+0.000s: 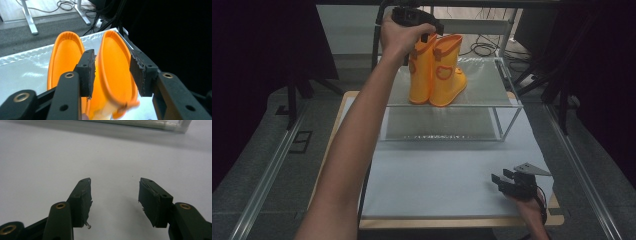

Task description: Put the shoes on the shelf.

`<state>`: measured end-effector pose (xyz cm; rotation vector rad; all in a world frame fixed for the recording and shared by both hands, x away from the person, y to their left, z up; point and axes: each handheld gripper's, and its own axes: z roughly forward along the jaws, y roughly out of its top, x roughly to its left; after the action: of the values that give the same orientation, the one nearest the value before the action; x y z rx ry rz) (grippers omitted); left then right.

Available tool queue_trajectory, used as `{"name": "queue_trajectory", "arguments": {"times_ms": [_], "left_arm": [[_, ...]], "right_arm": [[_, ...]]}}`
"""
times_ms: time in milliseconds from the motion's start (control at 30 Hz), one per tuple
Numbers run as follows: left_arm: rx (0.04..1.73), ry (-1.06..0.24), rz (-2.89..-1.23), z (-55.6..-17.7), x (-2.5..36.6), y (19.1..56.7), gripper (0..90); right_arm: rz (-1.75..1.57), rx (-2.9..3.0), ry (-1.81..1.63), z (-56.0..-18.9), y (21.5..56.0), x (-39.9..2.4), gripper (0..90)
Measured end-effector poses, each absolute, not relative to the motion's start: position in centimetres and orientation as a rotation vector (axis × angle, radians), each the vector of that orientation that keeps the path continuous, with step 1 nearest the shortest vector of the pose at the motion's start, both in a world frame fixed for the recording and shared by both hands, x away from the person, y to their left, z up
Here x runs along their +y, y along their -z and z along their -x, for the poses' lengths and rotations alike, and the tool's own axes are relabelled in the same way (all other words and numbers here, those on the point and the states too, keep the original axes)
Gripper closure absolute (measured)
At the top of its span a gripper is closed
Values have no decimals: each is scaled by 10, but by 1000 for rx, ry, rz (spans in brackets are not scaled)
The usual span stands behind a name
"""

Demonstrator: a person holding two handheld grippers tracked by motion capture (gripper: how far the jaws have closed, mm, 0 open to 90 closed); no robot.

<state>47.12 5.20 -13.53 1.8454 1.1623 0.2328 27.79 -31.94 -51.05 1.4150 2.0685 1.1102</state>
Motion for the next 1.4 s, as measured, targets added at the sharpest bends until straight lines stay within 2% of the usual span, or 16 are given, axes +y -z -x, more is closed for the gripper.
{"name": "queue_trajectory", "arguments": {"times_ms": [233, 367, 567, 800, 933, 1167, 1400], "left_arm": [[1133, -273, -1869, -433, 88, 139, 794], [1120, -267, -1886, -420, 98, 151, 868], [1103, -256, -1978, -406, 111, 181, 896], [1150, -264, -1993, -408, 119, 208, 898], [1191, -284, -1984, -418, 121, 230, 897], [1236, -230, -2023, -449, 111, 274, 898], [1287, -206, -2013, -464, 111, 298, 898]], "right_arm": [[-1424, 2052, -1102, -277, 509, -324, 434], [-1432, 2044, -1105, -277, 509, -325, 434], [-1418, 2055, -1096, -277, 510, -322, 434], [-1409, 2064, -1092, -278, 511, -320, 434], [-1412, 2063, -1094, -277, 511, -321, 434], [-1417, 2063, -1093, -278, 511, -323, 435], [-1427, 2057, -1092, -279, 513, -325, 435]]}}
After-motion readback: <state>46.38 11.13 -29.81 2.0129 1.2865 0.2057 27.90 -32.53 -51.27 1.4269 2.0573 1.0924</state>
